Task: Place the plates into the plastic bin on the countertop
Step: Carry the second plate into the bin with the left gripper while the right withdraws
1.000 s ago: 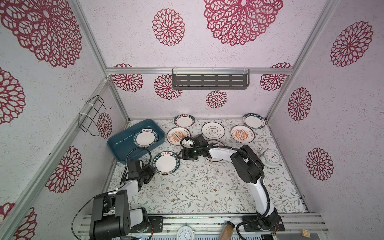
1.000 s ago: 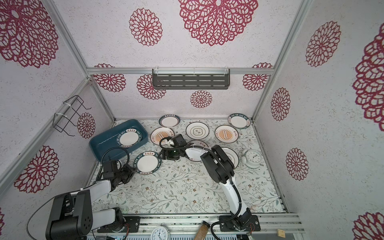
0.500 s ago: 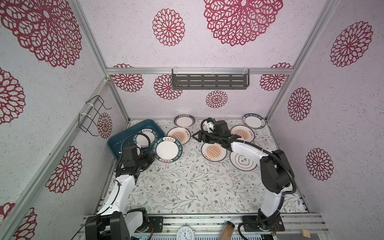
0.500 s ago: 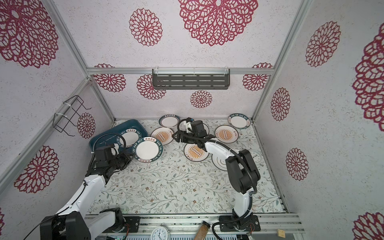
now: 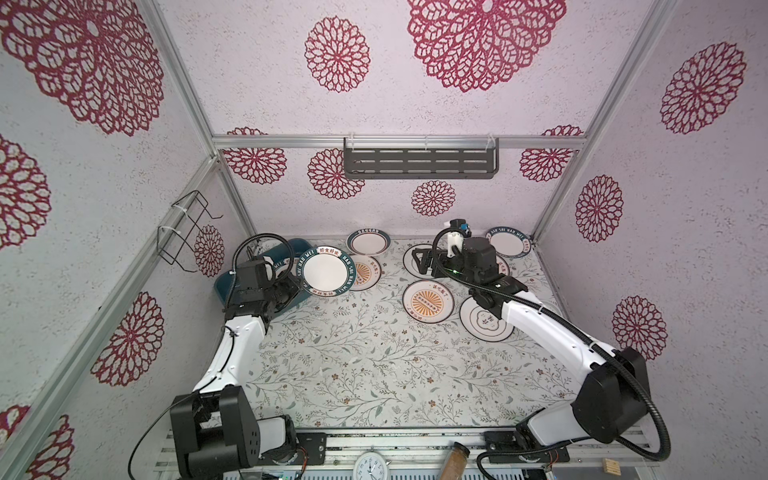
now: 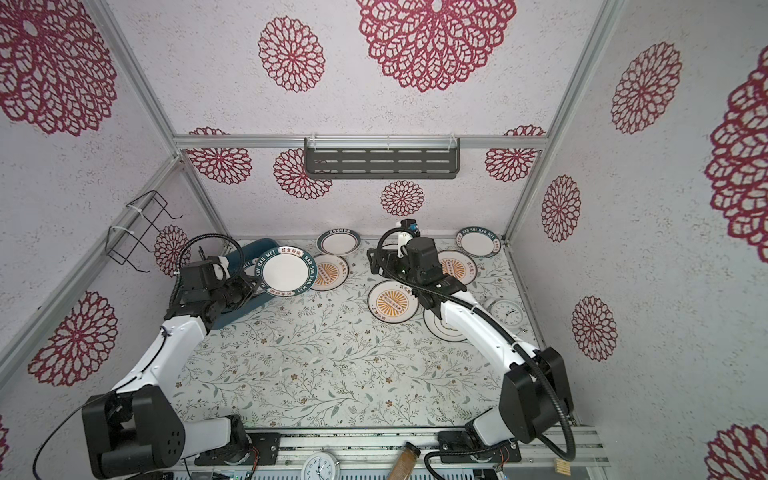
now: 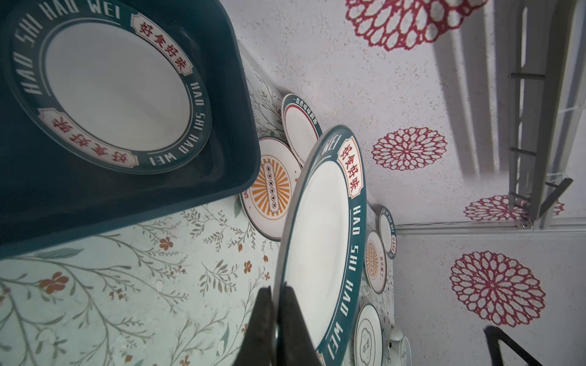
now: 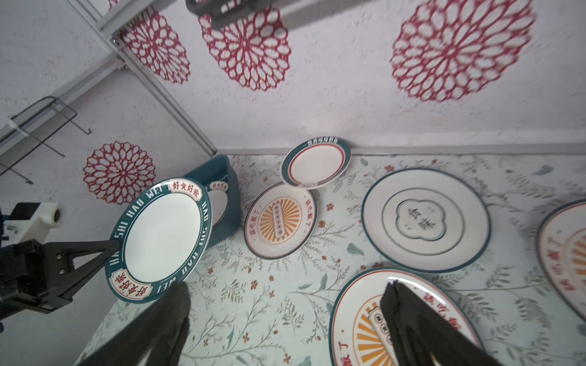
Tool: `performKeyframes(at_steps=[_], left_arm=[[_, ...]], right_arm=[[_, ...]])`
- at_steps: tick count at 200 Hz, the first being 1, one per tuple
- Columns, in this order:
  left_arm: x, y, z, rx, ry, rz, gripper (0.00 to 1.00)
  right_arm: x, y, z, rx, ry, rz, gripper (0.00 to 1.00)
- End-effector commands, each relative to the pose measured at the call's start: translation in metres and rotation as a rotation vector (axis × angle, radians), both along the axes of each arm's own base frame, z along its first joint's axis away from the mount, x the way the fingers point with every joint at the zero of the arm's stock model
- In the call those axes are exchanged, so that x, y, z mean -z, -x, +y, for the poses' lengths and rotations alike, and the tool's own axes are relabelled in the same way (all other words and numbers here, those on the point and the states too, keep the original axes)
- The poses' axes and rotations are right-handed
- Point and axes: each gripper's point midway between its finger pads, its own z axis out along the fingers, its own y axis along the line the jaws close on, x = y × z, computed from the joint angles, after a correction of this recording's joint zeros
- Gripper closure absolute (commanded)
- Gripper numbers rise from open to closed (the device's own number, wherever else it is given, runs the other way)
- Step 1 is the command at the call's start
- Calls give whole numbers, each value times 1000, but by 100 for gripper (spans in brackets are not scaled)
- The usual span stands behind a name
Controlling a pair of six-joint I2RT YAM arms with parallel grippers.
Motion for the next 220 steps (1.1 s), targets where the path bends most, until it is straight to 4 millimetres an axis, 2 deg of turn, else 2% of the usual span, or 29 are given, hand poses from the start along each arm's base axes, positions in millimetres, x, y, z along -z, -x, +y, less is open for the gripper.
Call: performKeyframes(at_steps=[1,43,83,128,220], left_arm=[[-20,-22,27,-45,-31,-101,100],[-1,-43,64,-102,-21,-57,100],[22,-59,91,-191,53,-68,100],[49,-83,100,-201,99,-40,100],[95,-101,118,-242,112,22,100]], right_arm=[[-23,-2,-34,138,74,-120,1],[-38,-6,-48,183,79,-178,1],[-36,-12,-37,137,73,-164,1],[-29,-8,-38,135,55,-136,1],[-28,1,-55,201,69,-122,1]])
